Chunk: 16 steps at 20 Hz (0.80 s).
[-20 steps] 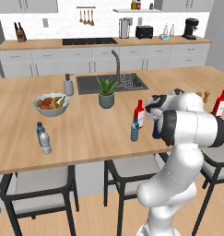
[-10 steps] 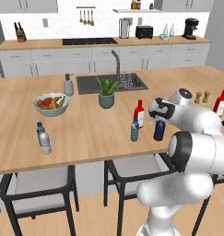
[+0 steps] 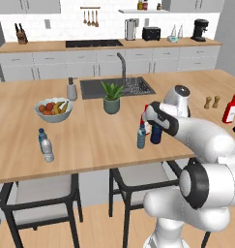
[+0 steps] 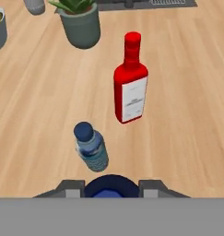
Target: Move the plastic bottles in the middle to the plastics group, and the glass bottles in the middle to the glass group.
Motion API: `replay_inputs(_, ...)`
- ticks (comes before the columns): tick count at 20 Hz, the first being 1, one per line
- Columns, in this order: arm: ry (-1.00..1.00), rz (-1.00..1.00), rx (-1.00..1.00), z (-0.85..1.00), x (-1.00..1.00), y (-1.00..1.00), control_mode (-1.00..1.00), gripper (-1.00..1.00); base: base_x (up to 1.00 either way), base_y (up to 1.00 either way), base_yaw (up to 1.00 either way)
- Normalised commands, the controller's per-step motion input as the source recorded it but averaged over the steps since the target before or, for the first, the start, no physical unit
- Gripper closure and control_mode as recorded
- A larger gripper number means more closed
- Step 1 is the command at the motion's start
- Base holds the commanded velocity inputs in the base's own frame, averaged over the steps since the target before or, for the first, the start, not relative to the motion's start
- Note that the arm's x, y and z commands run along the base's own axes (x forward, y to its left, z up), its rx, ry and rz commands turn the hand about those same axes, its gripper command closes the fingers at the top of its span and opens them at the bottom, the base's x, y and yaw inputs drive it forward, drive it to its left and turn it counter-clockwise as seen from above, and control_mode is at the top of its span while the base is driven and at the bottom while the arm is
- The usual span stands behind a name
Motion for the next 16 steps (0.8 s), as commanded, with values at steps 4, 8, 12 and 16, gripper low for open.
replay_inputs(4, 0.00, 0.04, 0.00, 0.07, -0.01, 0.98, -1.00, 1.00, 0.00, 0.00, 0.00)
replay_inputs(8, 0.00, 0.10, 0.01, 0.01, 0.01, 1.00, -1.00, 1.00, 0.00, 0.00, 0.00)
replay_inputs(12, 0.00, 0.13, 0.08, 0.00, 0.26, 1.00, -1.00, 1.00, 0.00, 0.00, 0.00)
replay_inputs(16, 0.01, 0.21, 0.11, 0.00, 0.39, 1.00, -1.00, 1.00, 0.00, 0.00, 0.00)
